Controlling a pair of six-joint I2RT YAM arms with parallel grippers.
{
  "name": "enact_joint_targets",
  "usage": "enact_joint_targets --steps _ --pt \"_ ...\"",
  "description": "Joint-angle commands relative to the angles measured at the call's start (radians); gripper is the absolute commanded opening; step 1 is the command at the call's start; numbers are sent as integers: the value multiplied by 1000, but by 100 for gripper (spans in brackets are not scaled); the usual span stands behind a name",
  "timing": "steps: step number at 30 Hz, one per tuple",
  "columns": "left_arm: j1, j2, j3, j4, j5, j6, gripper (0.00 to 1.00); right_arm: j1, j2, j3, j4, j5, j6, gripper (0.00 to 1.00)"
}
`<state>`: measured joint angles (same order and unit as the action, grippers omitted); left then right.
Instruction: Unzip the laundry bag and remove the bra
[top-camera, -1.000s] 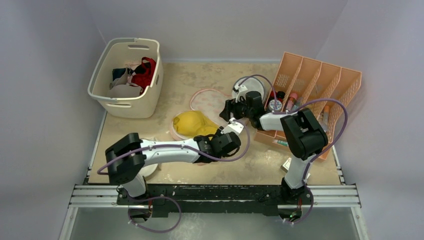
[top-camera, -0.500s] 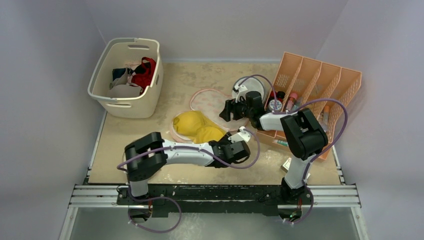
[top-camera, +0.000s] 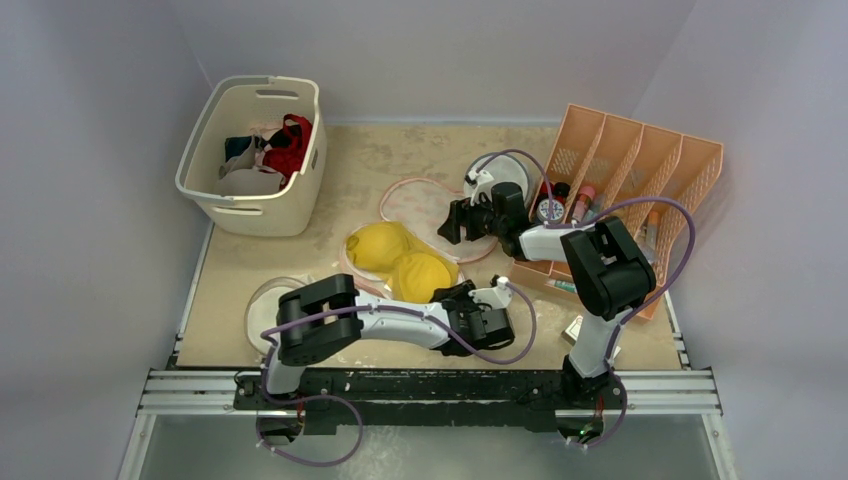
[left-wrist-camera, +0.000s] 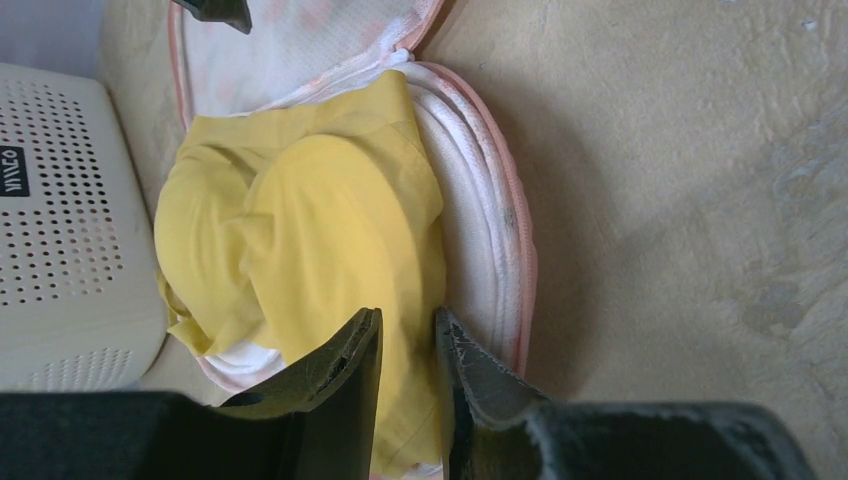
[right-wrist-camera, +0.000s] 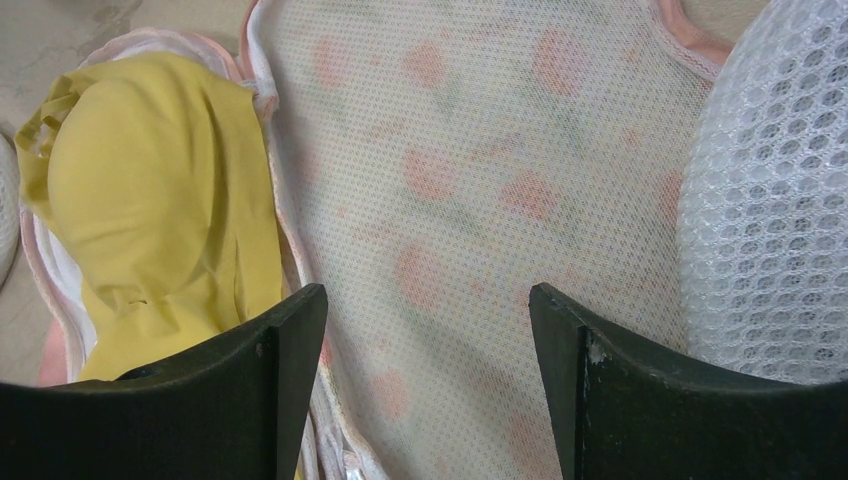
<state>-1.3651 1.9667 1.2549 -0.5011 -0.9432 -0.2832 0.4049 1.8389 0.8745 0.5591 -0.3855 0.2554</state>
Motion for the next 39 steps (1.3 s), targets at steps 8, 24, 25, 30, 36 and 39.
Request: enact_joint_targets --steps 8,24,25,30,36,39 --pt "0 50 41 -32 -72 53 28 3 -4 13 15 -26 8 77" --pt "69 -273 -25 57 22 9 0 2 -4 12 18 -25 11 77" --pt "87 -313 -50 76 61 -2 0 2 -6 11 18 -24 10 77" --pt "228 -559 -170 190 267 -55 0 2 -12 5 26 -26 10 78" --pt "408 -845 -249 273 437 -117 0 1 -14 -1 38 -50 6 79" --pt "497 -910 -251 280 503 -146 0 2 -19 -6 42 -51 4 79"
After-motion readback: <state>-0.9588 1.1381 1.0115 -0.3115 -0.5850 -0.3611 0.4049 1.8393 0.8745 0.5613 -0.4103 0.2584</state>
